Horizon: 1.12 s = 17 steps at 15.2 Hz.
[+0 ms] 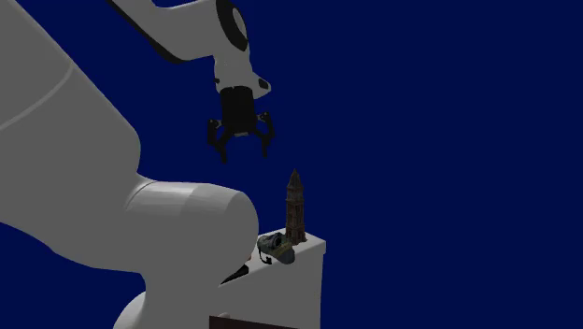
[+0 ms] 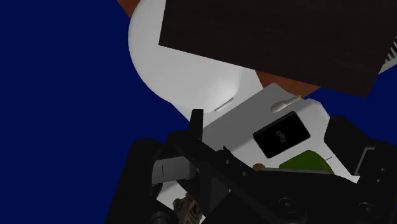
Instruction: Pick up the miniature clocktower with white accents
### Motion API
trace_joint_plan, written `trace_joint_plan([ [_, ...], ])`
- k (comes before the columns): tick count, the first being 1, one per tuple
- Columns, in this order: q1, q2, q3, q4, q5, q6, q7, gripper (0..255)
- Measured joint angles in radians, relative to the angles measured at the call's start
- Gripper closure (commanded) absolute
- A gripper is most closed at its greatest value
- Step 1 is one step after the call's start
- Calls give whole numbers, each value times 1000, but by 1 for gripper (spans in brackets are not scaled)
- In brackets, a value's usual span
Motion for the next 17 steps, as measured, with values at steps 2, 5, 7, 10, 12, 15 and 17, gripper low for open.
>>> trace_joint_plan([
  [2,-3,12,8,-1,5,18,19,0],
  [5,-23,65,46,-19,20,117,119,0],
  [7,-40,114,76,-26,27,198,197,0],
  [10,-71,200,119,-8,26,302,316,0],
  [12,-92,256,148,1,18,372,399,0],
  [15,-131,362,189,40,-11,469,525,0],
  [17,-160,434,213,77,-40,524,612,0],
])
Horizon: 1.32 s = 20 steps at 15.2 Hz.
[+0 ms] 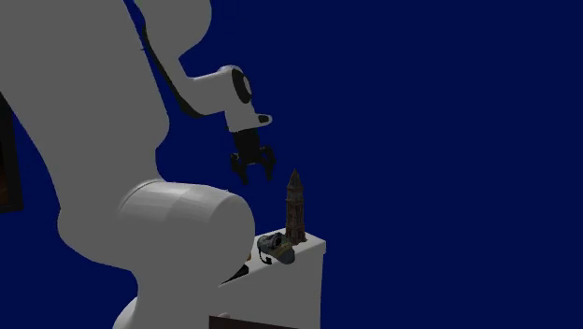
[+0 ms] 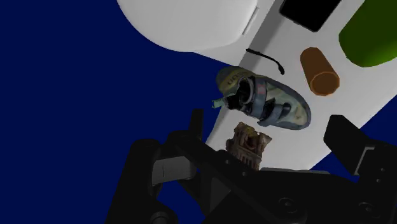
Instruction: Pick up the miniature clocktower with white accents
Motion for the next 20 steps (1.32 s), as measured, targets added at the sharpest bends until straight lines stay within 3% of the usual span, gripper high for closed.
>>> trace_joint_plan([
  [9,-99,320,66,222,-215,143,413,0],
  [16,-108,538,40,438,-393,154,695,0],
  [20,-106,577,28,445,-428,183,742,0],
])
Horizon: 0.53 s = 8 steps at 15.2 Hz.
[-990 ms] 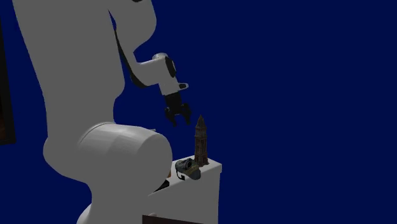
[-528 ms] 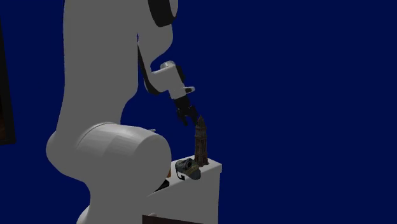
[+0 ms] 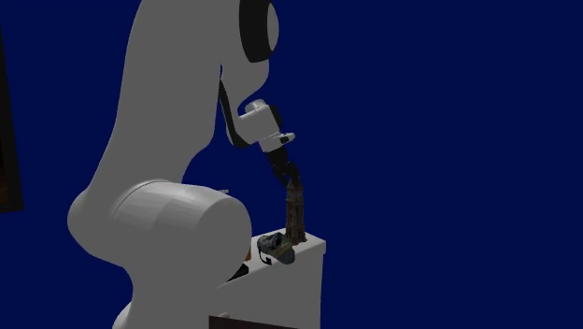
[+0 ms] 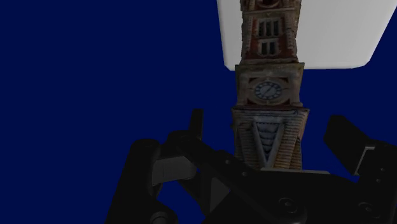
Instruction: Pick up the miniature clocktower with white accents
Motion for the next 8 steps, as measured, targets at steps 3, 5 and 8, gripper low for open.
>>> trace_joint_plan([
  [3,4,22,-4,-18,-23,31,30,0],
  [5,3,29,-7,-19,-29,39,35,255],
  [8,4,31,-7,-19,-31,42,36,255],
])
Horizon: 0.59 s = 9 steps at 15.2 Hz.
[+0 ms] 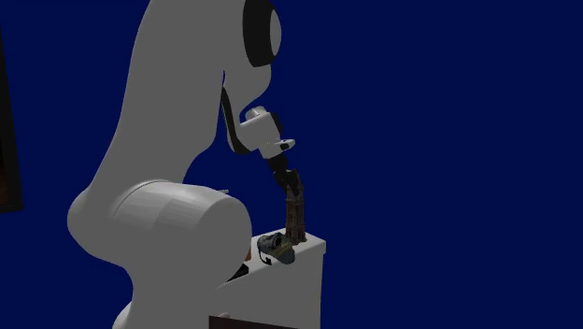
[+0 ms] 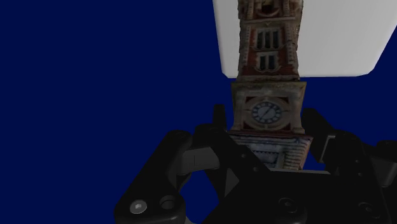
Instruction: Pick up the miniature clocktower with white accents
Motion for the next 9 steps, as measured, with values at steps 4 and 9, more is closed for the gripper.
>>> trace_joint_plan([
  [4,0,0,0,0,0,0,0,255],
  [9,-2,-6,1,7,8,-11,-10,255],
])
